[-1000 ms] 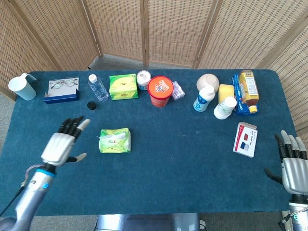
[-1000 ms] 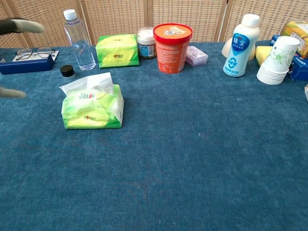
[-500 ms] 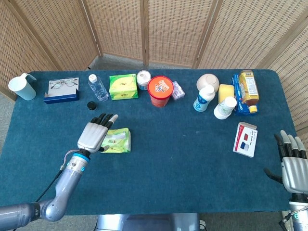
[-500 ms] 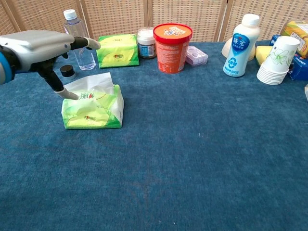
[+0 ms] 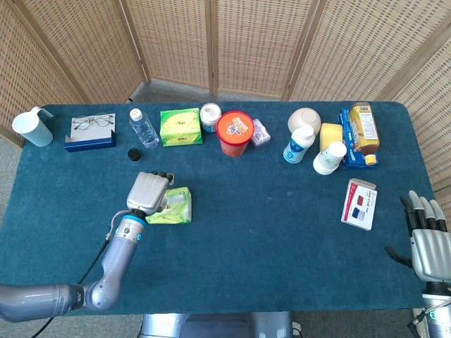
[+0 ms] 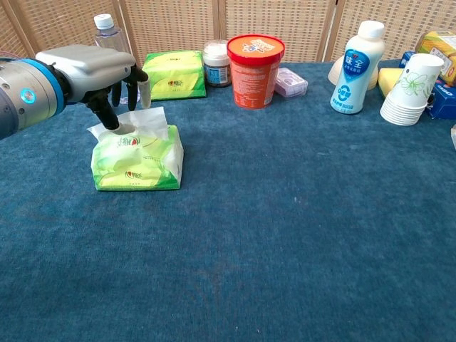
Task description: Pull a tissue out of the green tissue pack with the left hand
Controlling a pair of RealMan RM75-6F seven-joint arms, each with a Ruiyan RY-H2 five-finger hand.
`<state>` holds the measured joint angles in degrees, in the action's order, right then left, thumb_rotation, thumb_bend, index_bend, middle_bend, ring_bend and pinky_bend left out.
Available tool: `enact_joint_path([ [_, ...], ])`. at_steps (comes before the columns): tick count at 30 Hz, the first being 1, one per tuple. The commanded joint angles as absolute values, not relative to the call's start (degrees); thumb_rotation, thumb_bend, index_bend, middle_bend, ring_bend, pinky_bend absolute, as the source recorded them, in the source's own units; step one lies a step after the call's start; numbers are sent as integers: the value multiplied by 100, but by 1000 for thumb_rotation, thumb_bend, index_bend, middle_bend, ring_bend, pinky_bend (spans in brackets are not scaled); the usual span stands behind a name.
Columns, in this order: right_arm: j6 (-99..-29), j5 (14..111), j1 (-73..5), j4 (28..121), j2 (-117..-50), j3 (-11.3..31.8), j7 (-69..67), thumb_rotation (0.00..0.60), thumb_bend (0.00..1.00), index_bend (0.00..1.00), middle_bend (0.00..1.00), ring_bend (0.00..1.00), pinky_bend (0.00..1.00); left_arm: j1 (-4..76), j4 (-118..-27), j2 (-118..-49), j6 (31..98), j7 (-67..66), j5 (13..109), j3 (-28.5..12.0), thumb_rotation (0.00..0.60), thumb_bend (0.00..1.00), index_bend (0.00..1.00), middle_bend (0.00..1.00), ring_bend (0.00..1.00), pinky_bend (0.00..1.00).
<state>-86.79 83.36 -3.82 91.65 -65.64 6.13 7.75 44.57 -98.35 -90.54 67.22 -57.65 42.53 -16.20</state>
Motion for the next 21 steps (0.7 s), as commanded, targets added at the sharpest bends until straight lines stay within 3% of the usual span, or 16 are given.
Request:
enact_joint_path([
  [1, -8666, 8320, -383, 9161, -6553, 619, 740, 600, 0, 0, 0, 0, 0, 4522, -9768, -9110, 6831, -5834, 4209, -1553, 600, 324, 489, 547, 537, 697],
  [8, -8611, 8328, -399, 9165, -6533, 598, 661, 600, 0, 0, 0, 0, 0, 4612, -9567, -9264, 6987, -5916, 4239, -1353, 600, 549, 706, 769, 732, 951],
  [15, -8623, 8321, -387, 9184, -6491, 606, 549, 600, 0, 0, 0, 0, 0, 4601, -9664, -9180, 7047, -5788, 4345, -1230, 600, 595, 738, 818, 778, 994],
  [21, -8624, 8348, -389, 9189, -6484, 592, 536, 600, 0, 0, 0, 0, 0, 4416, -10447, -8462, 7288, -5295, 5076, -1262, 600, 594, 741, 821, 783, 997],
])
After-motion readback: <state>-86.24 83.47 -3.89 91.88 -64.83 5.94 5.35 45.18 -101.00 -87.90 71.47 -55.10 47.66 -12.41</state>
